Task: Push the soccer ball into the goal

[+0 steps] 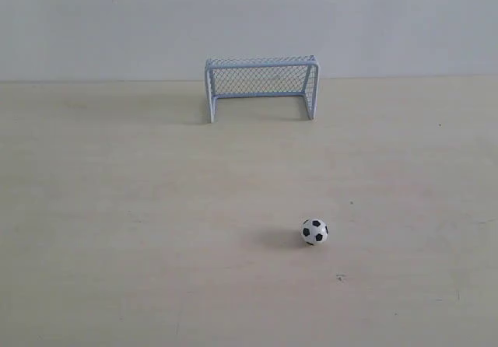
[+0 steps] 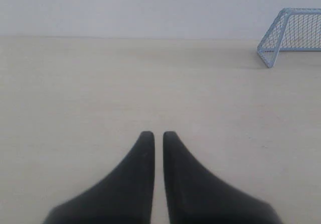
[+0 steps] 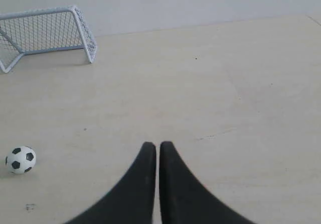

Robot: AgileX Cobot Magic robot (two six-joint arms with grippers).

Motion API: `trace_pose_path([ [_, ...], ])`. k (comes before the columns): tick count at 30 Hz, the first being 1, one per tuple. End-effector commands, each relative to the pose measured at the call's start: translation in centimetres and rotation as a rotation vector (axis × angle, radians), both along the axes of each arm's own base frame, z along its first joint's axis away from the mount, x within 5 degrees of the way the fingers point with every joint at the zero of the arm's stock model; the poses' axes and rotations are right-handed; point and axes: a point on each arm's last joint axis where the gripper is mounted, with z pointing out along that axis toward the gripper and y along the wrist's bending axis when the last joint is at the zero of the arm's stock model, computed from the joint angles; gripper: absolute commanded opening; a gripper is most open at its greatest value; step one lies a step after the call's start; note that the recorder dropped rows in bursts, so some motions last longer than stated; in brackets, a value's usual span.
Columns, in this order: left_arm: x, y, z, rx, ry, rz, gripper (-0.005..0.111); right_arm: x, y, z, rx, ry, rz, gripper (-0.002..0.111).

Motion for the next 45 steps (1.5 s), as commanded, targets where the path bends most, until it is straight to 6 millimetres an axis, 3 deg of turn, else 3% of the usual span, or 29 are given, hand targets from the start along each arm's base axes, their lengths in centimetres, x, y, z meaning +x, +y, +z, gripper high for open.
trace_pose_path([
  [1,0.0,0.0,0.1,-0.006,-0.004,0.003,0.006,0.0,0.0,0.2,-0.005,-0.017,0.0,0.0],
  [36,0.0,0.0,0.1,-0.006,-0.004,0.003,0.006,0.0,0.1,0.1,0.023,-0.006,0.001,0.0],
  [45,0.0,0.0,0.1,-0.006,-0.004,0.003,0.006,-0.9,0.2,5.3,0.047,-0.142,0.013,0.0],
])
